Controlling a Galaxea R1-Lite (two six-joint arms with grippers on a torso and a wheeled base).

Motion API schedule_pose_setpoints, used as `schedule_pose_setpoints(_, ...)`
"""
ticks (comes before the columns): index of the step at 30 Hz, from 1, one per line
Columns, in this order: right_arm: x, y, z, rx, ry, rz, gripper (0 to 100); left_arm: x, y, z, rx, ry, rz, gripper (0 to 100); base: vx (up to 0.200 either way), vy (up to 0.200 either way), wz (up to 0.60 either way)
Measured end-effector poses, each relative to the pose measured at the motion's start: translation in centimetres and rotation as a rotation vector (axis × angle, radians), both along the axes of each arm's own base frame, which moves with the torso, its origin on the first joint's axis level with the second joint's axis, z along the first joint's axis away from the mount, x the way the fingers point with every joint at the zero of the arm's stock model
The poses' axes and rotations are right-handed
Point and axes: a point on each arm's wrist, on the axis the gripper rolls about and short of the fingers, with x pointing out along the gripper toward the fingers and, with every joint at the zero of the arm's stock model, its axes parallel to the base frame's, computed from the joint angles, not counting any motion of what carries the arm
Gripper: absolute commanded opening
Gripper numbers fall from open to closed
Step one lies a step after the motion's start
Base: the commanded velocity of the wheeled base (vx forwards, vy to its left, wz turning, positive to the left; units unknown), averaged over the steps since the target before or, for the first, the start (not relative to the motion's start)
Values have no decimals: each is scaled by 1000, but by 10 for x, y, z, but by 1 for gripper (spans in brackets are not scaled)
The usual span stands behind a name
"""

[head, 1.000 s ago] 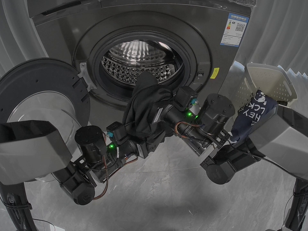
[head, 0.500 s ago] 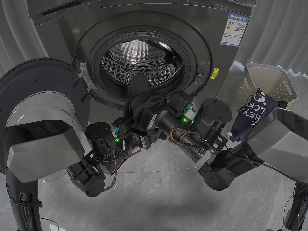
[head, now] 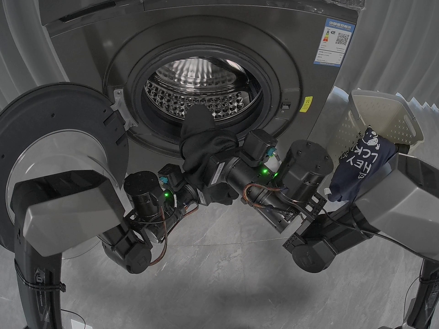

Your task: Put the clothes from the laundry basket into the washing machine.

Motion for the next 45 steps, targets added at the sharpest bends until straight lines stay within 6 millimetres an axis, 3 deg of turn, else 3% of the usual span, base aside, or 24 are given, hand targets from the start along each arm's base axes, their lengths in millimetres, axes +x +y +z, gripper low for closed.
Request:
schedule_pose_setpoints(9, 0, -12, 2, 4, 17, -22, 0, 0, 2, 5, -17, -5, 5, 0, 0, 0, 0)
schedule_pose_setpoints(19, 19, -49, 0, -1, 39, -125, 0, -27, 17, 40, -58, -26, 5, 0, 0, 0, 0)
schedule_pose_setpoints(29, 19, -52, -11, -14, 59, -127, 0, -63, 34, 76, -90, -72, -1, 0, 0, 0, 0)
schedule_pose_setpoints(38, 16, -49, -11, -15, 59, -118, 0, -70, 37, 87, -105, -97, -5, 0, 0, 0, 0)
schedule_pose_setpoints(39, 15, -49, -11, -15, 59, -115, 100, -70, 37, 87, -106, -99, -4, 0, 0, 0, 0)
schedule_pose_setpoints(45, 9, -46, -11, -18, 61, -99, 100, -72, 40, 91, -115, -110, 3, 0, 0, 0, 0)
